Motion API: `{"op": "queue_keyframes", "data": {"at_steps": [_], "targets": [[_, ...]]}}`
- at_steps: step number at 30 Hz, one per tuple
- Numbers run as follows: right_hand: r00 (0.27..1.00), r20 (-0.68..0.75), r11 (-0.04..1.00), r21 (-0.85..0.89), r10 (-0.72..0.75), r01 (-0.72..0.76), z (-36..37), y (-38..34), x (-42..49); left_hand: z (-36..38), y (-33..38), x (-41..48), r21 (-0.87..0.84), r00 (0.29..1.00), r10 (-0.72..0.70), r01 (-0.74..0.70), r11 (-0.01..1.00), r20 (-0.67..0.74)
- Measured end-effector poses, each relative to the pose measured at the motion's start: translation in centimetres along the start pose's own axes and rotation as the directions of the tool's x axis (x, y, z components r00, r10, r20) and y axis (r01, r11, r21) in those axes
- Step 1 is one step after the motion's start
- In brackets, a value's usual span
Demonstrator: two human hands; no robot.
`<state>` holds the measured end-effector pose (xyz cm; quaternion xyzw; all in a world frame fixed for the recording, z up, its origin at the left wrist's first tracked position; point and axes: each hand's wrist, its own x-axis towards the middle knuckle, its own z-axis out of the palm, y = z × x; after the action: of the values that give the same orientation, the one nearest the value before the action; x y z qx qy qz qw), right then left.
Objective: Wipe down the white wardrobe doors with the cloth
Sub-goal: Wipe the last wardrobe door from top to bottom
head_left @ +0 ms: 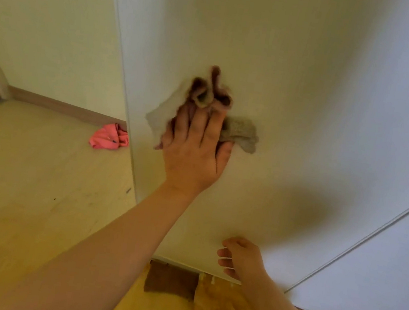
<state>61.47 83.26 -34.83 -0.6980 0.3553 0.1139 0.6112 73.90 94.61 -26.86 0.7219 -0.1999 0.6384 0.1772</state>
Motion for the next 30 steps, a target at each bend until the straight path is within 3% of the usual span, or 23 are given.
{"op": "queue_keyframes", "data": {"at_steps": [5, 8, 11, 15, 17, 19, 20, 23, 28, 30], "targets": [[0.998, -0.014, 0.998, 0.004, 0.06, -0.06, 0.0, 2.2, 0.8, -0.4, 1.8, -5.7, -0.011, 0.942, -0.315, 0.318, 0.948, 0.113], [0.997, -0.011, 0.997, 0.013, 0.075, -0.075, 0.3, 2.7, 0.9, -0.4, 2.7, -7.9, 0.001, 0.823, -0.55, 0.556, 0.831, 0.142], [0.996, -0.003, 0.996, -0.024, 0.088, -0.088, 0.6, 2.8, 0.8, -0.3, 3.9, -9.0, -0.04, 0.59, -0.798, 0.807, 0.59, 0.127], [0.996, -0.017, 0.996, -0.035, 0.084, -0.084, 0.5, 3.1, 1.2, -0.2, 4.5, -9.5, -0.126, 0.169, -0.964, 0.981, 0.146, 0.204], [0.997, -0.021, 0.997, -0.026, 0.076, -0.076, 0.3, 3.4, 1.3, 0.1, 3.9, -11.0, -0.117, -0.035, -0.972, 0.991, -0.064, 0.231], [0.997, -0.022, 0.997, -0.02, 0.069, -0.069, 0.1, 3.8, 1.5, 0.5, 3.0, -13.0, -0.104, -0.319, -0.913, 0.93, -0.353, 0.256], [0.997, -0.019, 0.997, -0.017, 0.069, -0.069, 0.1, 3.9, 1.5, 0.6, 2.7, -13.8, -0.089, -0.423, -0.865, 0.884, -0.46, 0.268], [0.997, -0.027, 0.997, -0.021, 0.069, -0.07, -0.1, 4.4, 2.6, 0.5, 2.4, -15.3, -0.069, -0.503, -0.819, 0.84, -0.538, 0.276], [0.994, -0.035, 0.993, -0.052, 0.1, -0.102, -0.2, 6.9, 3.9, 0.6, 1.7, -19.9, -0.097, -0.741, -0.632, 0.628, -0.772, 0.227], [0.992, -0.042, 0.991, -0.057, 0.122, -0.124, -0.2, 8.4, 4.1, 0.2, 1.8, -22.1, -0.058, -0.769, -0.581, 0.589, -0.806, 0.264]]}}
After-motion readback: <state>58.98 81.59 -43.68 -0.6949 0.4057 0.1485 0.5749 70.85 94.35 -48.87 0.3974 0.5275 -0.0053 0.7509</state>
